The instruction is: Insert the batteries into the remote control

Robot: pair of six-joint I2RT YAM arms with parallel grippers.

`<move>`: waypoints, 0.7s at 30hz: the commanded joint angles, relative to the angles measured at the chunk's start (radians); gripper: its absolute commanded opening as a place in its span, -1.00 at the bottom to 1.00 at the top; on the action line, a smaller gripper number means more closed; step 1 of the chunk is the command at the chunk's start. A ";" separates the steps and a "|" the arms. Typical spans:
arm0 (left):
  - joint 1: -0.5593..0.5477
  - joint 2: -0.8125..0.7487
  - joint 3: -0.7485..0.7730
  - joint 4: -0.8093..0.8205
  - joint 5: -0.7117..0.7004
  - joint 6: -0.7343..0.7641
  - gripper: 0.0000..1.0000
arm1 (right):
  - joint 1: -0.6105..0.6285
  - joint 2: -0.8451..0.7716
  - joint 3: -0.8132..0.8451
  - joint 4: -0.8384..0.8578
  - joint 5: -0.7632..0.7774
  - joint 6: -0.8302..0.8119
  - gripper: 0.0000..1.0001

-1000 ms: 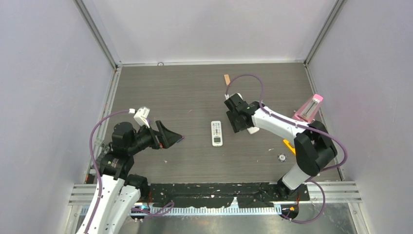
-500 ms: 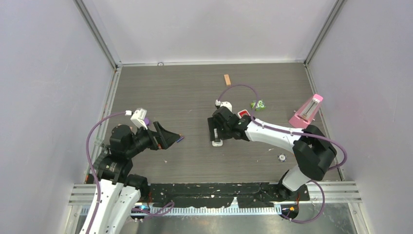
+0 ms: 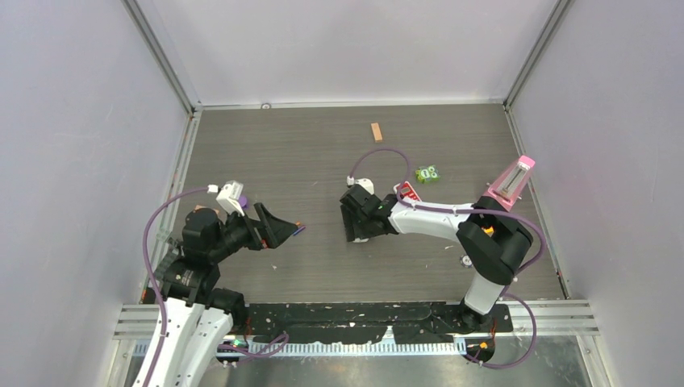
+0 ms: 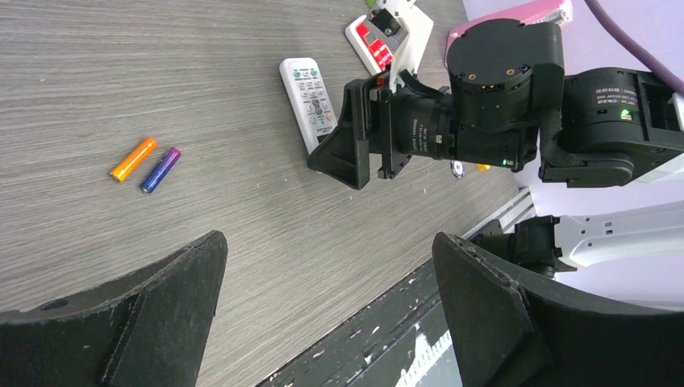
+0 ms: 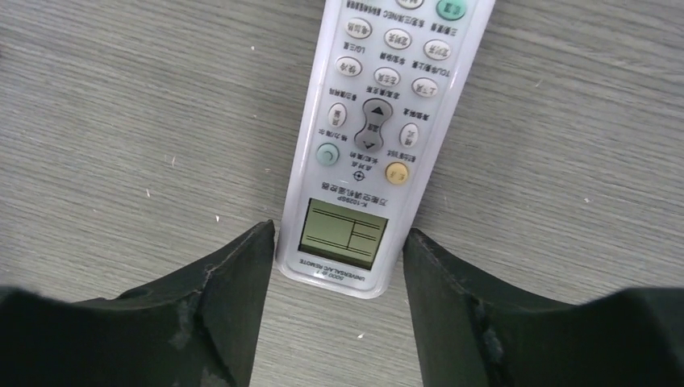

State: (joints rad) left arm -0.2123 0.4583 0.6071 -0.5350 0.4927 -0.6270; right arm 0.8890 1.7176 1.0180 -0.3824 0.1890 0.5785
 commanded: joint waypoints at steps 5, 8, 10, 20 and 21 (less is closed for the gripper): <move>-0.002 -0.029 -0.015 0.004 -0.004 0.010 0.99 | 0.011 0.041 0.082 -0.075 0.101 -0.086 0.23; -0.003 -0.038 -0.011 0.000 -0.014 0.020 0.99 | 0.011 0.076 0.098 -0.106 0.104 -0.116 0.32; -0.003 -0.039 0.000 -0.011 -0.019 0.025 0.99 | 0.012 0.085 0.102 -0.112 0.096 -0.123 0.35; -0.003 -0.021 0.001 -0.008 -0.004 0.043 0.99 | -0.018 0.021 0.033 -0.071 -0.042 -0.193 -0.24; -0.003 -0.018 0.001 -0.002 0.001 0.046 0.99 | -0.023 -0.006 0.023 -0.043 -0.070 -0.206 -0.32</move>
State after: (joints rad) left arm -0.2138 0.4267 0.5919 -0.5522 0.4797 -0.6128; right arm 0.8860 1.7847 1.0920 -0.4473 0.2207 0.4362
